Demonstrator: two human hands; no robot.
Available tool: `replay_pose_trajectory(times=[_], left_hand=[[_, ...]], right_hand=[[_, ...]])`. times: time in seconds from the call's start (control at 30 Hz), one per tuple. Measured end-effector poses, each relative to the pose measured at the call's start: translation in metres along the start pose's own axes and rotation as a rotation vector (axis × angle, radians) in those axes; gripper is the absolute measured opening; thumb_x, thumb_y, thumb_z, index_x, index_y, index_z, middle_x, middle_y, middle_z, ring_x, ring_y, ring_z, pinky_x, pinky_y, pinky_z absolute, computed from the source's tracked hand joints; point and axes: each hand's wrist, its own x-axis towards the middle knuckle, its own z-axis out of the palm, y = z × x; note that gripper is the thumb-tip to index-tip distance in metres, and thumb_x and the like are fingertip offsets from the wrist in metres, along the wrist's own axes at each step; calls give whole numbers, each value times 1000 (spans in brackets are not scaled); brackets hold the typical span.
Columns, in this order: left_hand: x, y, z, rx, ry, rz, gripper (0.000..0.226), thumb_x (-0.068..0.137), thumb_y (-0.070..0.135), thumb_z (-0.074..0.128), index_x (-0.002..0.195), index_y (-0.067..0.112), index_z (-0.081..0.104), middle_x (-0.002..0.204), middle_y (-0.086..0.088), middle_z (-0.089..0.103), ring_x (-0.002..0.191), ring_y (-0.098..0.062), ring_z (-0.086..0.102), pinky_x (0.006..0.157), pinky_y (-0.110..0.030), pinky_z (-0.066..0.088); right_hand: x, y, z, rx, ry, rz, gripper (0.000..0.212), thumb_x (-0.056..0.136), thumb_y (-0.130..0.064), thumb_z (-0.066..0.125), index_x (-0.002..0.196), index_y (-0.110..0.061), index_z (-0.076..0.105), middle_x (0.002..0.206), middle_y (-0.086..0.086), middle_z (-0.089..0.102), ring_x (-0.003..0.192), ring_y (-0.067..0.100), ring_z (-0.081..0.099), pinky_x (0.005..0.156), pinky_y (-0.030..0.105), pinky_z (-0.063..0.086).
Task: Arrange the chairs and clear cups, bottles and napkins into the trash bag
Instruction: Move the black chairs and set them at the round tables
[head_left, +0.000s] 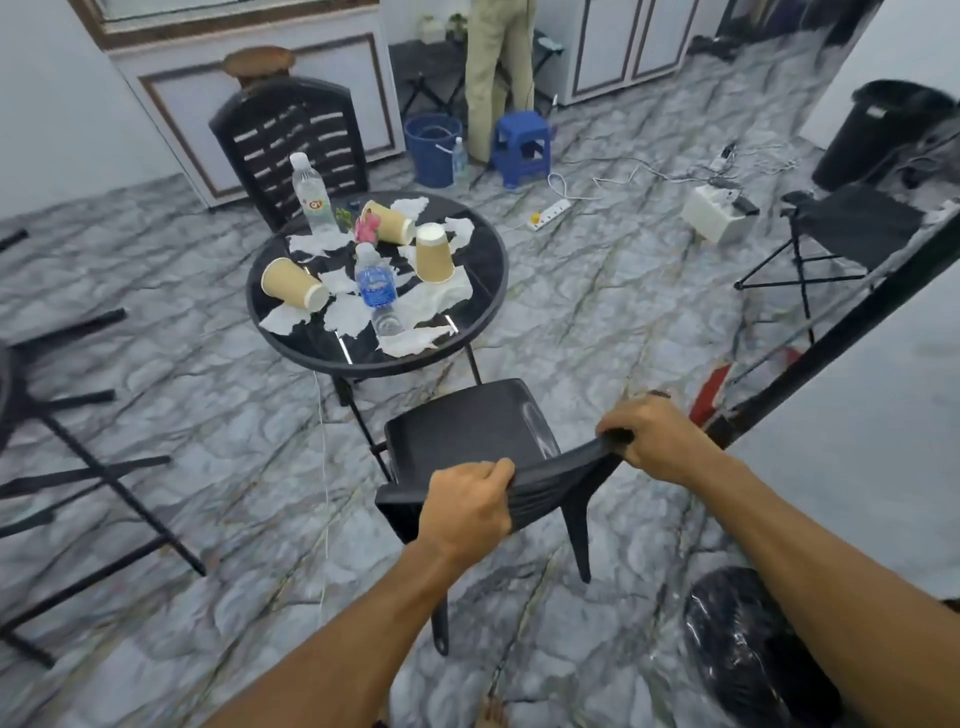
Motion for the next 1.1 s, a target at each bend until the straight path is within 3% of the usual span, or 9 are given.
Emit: replay_pose_trajectory(times=[0.1, 0.17, 0.23, 0.3, 0.57, 0.67, 0.83, 0.93, 1.1], left_hand=[[1, 12, 9, -2, -85, -84, 6, 78, 12, 61, 83, 14, 60, 65, -3, 59, 56, -28, 54, 45, -37, 46], [4, 23, 8, 38, -261, -181, 6, 86, 21, 56, 91, 18, 58, 77, -3, 61, 69, -29, 54, 59, -37, 42], [1, 31, 8, 90, -405, -221, 7, 84, 20, 54, 90, 19, 56, 76, -4, 56, 70, -29, 49, 63, -36, 35], [-3, 38, 10, 118, -454, -218, 5, 83, 16, 53, 87, 18, 53, 75, -4, 51, 70, -29, 46, 64, -36, 33], [-11, 49, 1, 226, -444, -202, 9, 86, 18, 54, 94, 16, 55, 92, -11, 61, 80, -33, 52, 68, -36, 33], [-15, 47, -2, 253, -416, -218, 10, 85, 18, 53, 95, 16, 55, 93, -11, 63, 76, -30, 48, 68, -36, 33], [-29, 75, 21, 245, -483, -230, 14, 89, 10, 48, 102, 13, 53, 97, -13, 64, 77, -32, 47, 68, -37, 31], [-41, 73, 25, 262, -473, -232, 10, 90, 10, 47, 98, 15, 49, 94, -11, 64, 71, -29, 41, 67, -37, 30], [-31, 33, 14, 248, -396, -121, 13, 87, 23, 53, 89, 20, 40, 84, -7, 67, 71, -35, 53, 63, -35, 28]], right_hand=[[-5, -1, 11, 36, 10, -26, 30, 68, 10, 64, 89, -10, 72, 89, 3, 69, 85, 23, 62, 74, 39, 52], [-9, -6, 11, -6, -134, -13, 43, 67, 11, 58, 97, -15, 74, 96, -3, 68, 93, 16, 59, 81, 33, 50], [-15, -4, 14, -72, -195, -72, 45, 60, 9, 54, 89, -18, 76, 83, -3, 71, 82, 16, 61, 75, 31, 49], [-26, 6, 20, -93, -137, -100, 43, 55, 9, 55, 81, -19, 75, 70, -3, 69, 71, 18, 58, 72, 34, 47], [-39, 12, 42, -164, 20, -191, 30, 59, 12, 59, 74, -15, 62, 64, -1, 60, 61, 25, 55, 73, 44, 46], [-39, 12, 47, -135, 76, -219, 31, 59, 14, 63, 72, -14, 60, 60, -2, 56, 57, 25, 54, 67, 42, 46], [-60, 26, 57, -156, 115, -234, 33, 55, 13, 54, 72, -14, 60, 62, -2, 58, 60, 23, 53, 76, 34, 32], [-63, 24, 66, -158, 140, -276, 32, 58, 12, 54, 75, -14, 62, 67, -3, 60, 63, 24, 55, 77, 33, 32], [-38, 14, 61, -134, 217, -312, 28, 61, 13, 59, 70, -14, 57, 61, -2, 55, 57, 22, 53, 71, 32, 33]])
